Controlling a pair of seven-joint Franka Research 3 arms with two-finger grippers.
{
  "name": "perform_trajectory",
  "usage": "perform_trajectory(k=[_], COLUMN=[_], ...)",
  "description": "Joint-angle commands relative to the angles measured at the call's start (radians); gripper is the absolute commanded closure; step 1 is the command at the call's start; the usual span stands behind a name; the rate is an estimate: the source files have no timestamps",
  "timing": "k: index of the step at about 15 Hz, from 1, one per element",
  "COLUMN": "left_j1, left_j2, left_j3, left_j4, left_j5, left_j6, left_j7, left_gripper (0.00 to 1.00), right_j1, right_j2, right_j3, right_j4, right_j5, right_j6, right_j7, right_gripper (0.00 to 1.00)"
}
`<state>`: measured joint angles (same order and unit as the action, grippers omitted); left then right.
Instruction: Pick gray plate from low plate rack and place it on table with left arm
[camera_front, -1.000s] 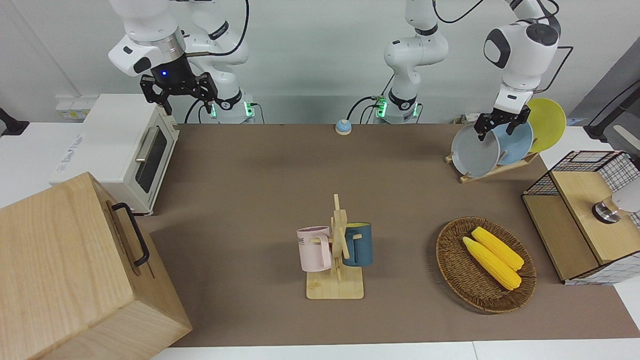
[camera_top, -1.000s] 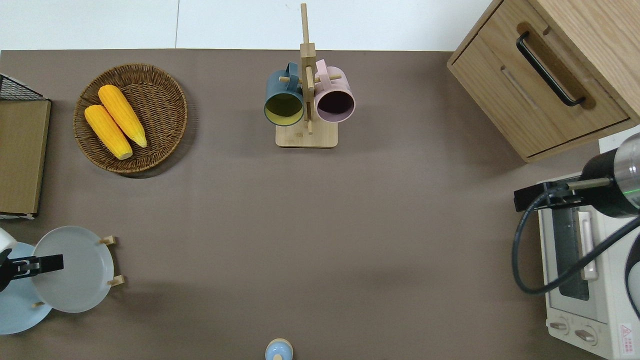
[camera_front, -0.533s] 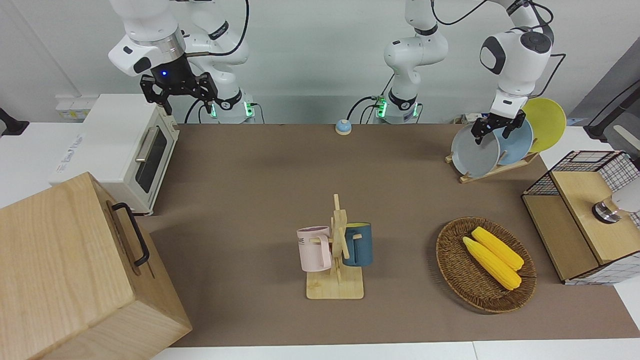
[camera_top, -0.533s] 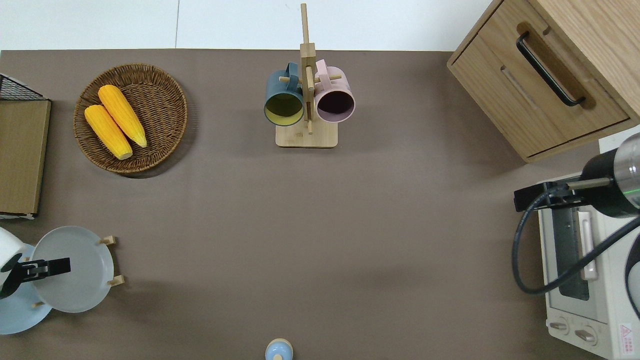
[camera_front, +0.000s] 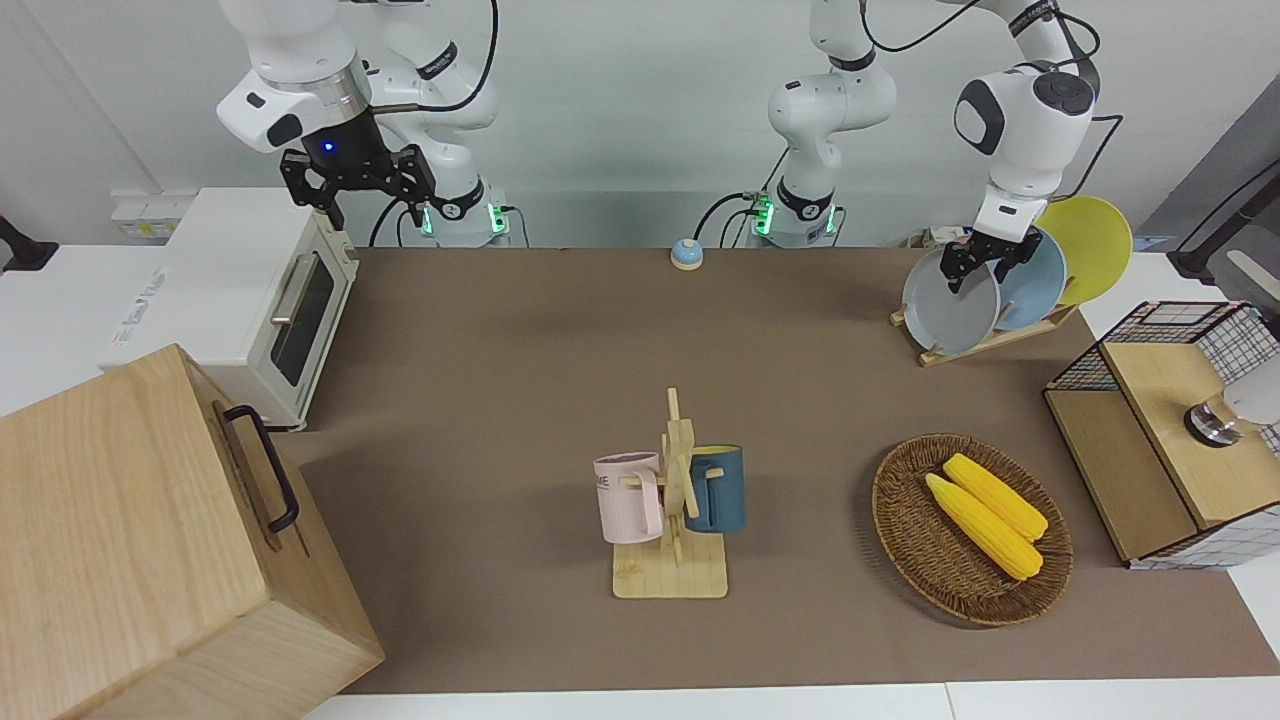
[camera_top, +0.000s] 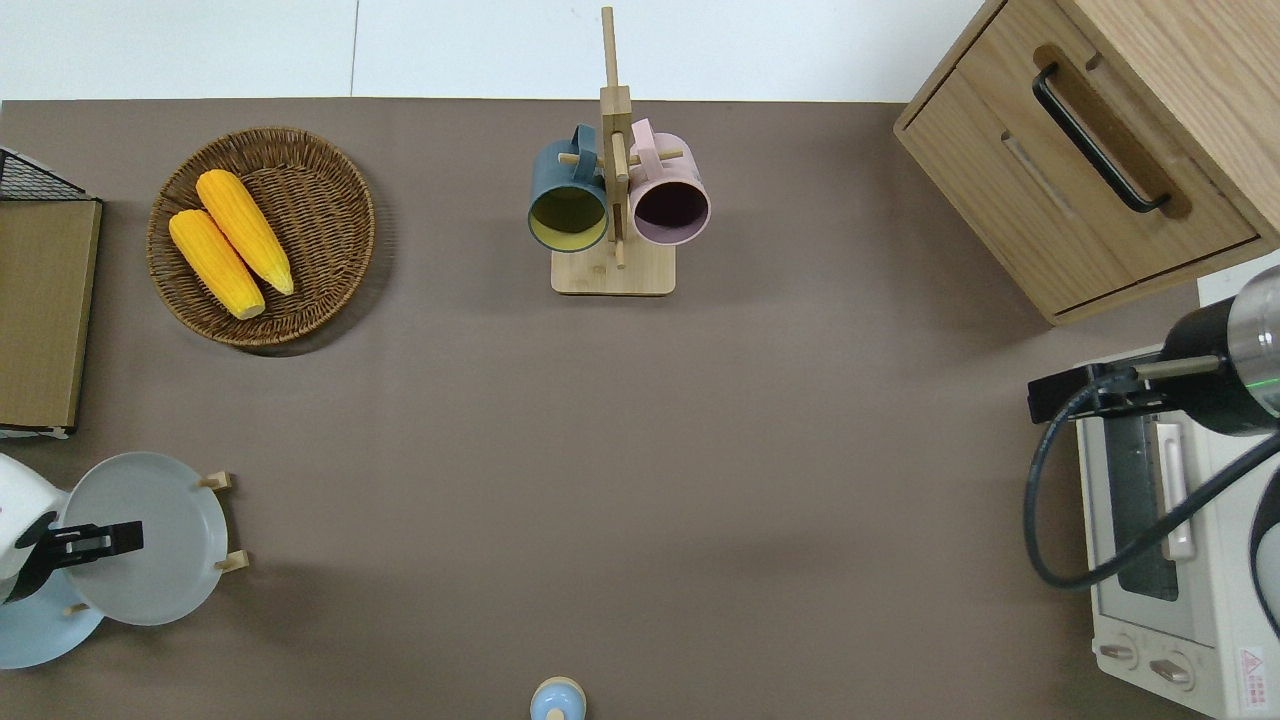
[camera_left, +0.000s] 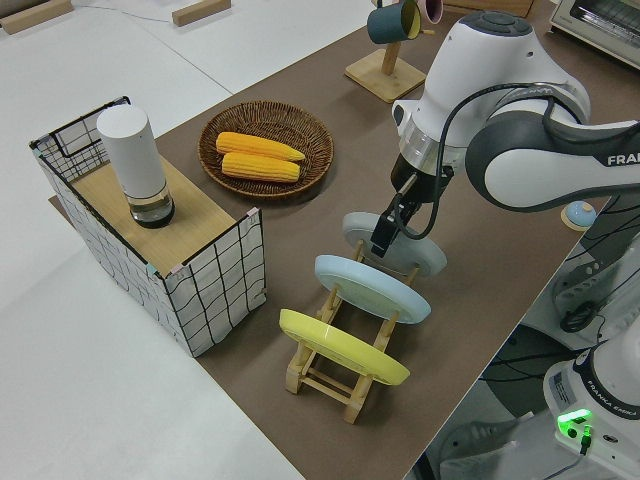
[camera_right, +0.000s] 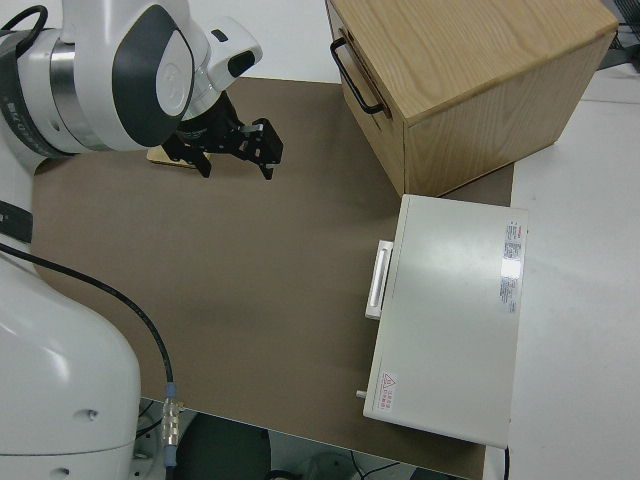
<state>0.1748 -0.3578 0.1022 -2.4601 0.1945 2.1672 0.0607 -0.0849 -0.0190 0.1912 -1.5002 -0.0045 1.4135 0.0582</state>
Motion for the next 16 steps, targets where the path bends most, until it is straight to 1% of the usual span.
perform_trajectory(k=[1,2,3,4,9,14,16], left_j1=[0.009,0.009,0.009,0.009,0.008,-0.005,-0.008], left_j2=[-0.03,-0.03,-0.03,-0.03,-0.03,-0.033,-0.033], left_j3=[-0.002,-0.002,-0.002,-0.002,-0.002,-0.007,-0.016], left_j4=[-0.034,-0.034,-0.034,-0.034,-0.03,0.035,0.068], left_j5=[0.017,0.017,0.017,0.017,0.017,0.016,0.016], left_j6=[0.014,0.013,0.013,0.013,-0.001,-0.09,-0.131], left_j7=[0.008,0.008,0.008,0.008,0.008,0.005,-0.002], left_gripper=[0.67,0.84,0.97,1.0,1.0,1.0,1.0], right_j1=[-0.007,-0.007,-0.007,-0.007,-0.007,-0.007,-0.007], right_j2=[-0.002,-0.002,-0.002,-0.002,-0.002,-0.002,-0.002], right_j3=[0.007,0.005,0.007,0.007,0.005,0.007,0.007], right_j4=[0.006,0.006,0.006,0.006,0.006,0.006,0.006], right_j5=[0.006,0.006,0.006,0.006,0.006,0.006,0.006], right_j6=[-0.015,-0.015,-0.015,-0.015,-0.015,-0.015,-0.015], right_j7=[0.0,-0.001,-0.001,-0.001,-0.001,0.0,-0.001], right_gripper=[0.011,0.011,0.013,0.011,0.011,0.013,0.013])
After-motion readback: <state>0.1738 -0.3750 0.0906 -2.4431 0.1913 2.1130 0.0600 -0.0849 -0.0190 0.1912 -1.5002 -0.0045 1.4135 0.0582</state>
